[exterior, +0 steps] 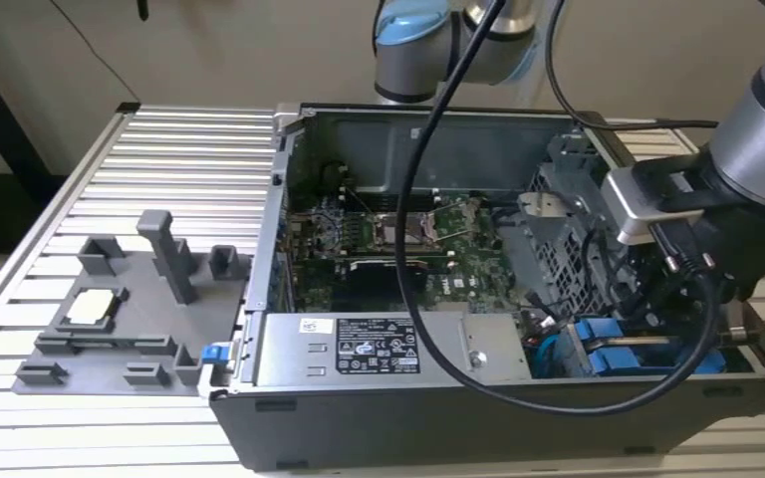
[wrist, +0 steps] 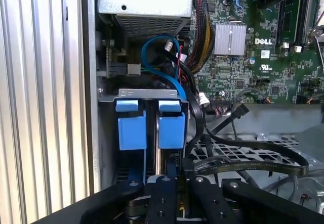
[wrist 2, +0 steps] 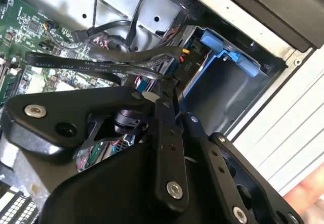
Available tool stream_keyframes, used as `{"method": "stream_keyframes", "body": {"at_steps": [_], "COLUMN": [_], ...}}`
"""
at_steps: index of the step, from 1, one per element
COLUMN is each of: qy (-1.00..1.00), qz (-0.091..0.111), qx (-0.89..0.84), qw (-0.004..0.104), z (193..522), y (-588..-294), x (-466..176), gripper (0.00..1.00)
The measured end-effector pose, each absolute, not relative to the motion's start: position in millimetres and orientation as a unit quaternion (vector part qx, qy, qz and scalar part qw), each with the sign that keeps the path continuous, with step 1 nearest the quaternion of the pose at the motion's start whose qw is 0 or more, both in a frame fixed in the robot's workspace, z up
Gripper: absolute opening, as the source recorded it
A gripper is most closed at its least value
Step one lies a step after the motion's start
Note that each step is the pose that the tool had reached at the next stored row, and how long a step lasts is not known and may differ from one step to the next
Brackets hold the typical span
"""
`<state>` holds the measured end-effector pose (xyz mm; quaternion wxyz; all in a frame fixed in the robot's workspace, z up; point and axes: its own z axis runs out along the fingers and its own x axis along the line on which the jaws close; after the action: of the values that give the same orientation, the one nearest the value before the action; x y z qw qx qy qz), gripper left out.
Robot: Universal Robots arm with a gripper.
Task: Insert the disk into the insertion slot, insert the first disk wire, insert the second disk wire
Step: 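Insert the second disk wire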
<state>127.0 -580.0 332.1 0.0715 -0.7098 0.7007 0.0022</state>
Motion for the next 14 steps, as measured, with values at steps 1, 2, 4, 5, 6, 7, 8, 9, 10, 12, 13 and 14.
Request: {"method": "stream_keyframes", "body": {"at_steps": [1,2,4,5,6,7,8,9,10,12,13,14], "qy": [0.701,0.701,0.701,0.701,0.701,0.701,0.701,0.701,0.701,0.701,0.701,0.701], "qz": [0.002,0.002,0.002,0.002,0.002,0.002,0.002,0.002,0.002,0.002,0.002,0.002], "qx": [-0.71,-0.71,-0.71,-0.71,-0.71,-0.71,-0.71,-0.71,-0.71,-0.71,-0.71,-0.71], "qw": [0.071,0.071,0.071,0.071,0.071,0.071,0.071,0.071,0.071,0.071,0.071,0.071], "z": [331.9,332.1,334.7,337.3,340.1,343.2,346.2,350.2,354.7,363.9,368.6,372.6], "y": [-580.1,-580.1,-580.1,-580.1,-580.1,-580.1,-580.1,-580.1,-580.1,-580.1,-580.2,-580.1], "x": [127.0,127.0,126.9,126.9,126.9,126.9,126.9,126.9,126.9,126.9,126.9,126.9], "gripper": [0.17,0.24,0.24,0.24,0.24,0.24,0.24,0.24,0.24,0.24,0.24,0.24]}}
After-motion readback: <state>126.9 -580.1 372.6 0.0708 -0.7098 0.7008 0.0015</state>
